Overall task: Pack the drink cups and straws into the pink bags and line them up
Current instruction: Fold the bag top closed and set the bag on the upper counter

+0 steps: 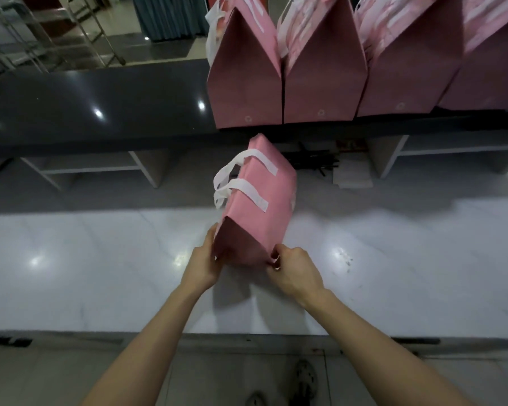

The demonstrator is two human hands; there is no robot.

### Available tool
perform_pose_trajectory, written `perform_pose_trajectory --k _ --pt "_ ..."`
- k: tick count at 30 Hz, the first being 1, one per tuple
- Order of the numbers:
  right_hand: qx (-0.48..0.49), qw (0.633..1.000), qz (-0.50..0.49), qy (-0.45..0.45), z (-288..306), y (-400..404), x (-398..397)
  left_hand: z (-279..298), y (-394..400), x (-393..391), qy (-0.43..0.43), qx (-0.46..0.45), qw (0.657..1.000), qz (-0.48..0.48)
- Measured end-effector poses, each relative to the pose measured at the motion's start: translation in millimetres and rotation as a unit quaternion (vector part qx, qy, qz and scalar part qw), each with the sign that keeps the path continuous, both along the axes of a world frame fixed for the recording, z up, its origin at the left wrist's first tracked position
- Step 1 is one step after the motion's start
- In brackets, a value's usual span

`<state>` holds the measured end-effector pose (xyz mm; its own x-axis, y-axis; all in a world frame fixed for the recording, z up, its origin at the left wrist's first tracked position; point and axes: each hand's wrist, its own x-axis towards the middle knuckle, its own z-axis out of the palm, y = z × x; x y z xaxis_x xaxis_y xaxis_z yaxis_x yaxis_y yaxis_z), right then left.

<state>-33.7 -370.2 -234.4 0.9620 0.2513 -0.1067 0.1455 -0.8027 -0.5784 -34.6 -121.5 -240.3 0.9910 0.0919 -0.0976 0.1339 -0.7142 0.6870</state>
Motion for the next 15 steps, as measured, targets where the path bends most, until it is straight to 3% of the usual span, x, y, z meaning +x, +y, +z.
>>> perform_pose_trajectory --k 3,5,7,9,11,15 --pt "0.055 0.988 0.111 0.096 -0.4 2.9 -21.9 3.1 25.2 6.8 -0.012 0.025 0.989 0.148" --pt "0.117 0.992 0.036 0.043 -5.4 -2.3 -28.4 6.8 42.2 7.1 -0.014 0.004 0.982 0.187" --pt "0.157 0.975 -0.146 -0.056 -5.7 -12.9 -23.6 9.4 55.3 1.1 0.007 -0.057 0.989 0.137" --pt "0.169 0.937 -0.275 -0.133 0.0 -27.3 -11.4 10.4 60.8 -6.6 0.042 -0.050 0.997 0.040" --pt "0.180 0.932 -0.291 -0.123 6.4 -39.6 7.6 8.1 58.0 -12.2 0.080 -0.022 0.996 -0.021" --pt "0.140 0.968 -0.210 0.009 2.2 -47.2 28.9 -2.1 44.6 -8.5 0.062 0.021 0.998 0.018"
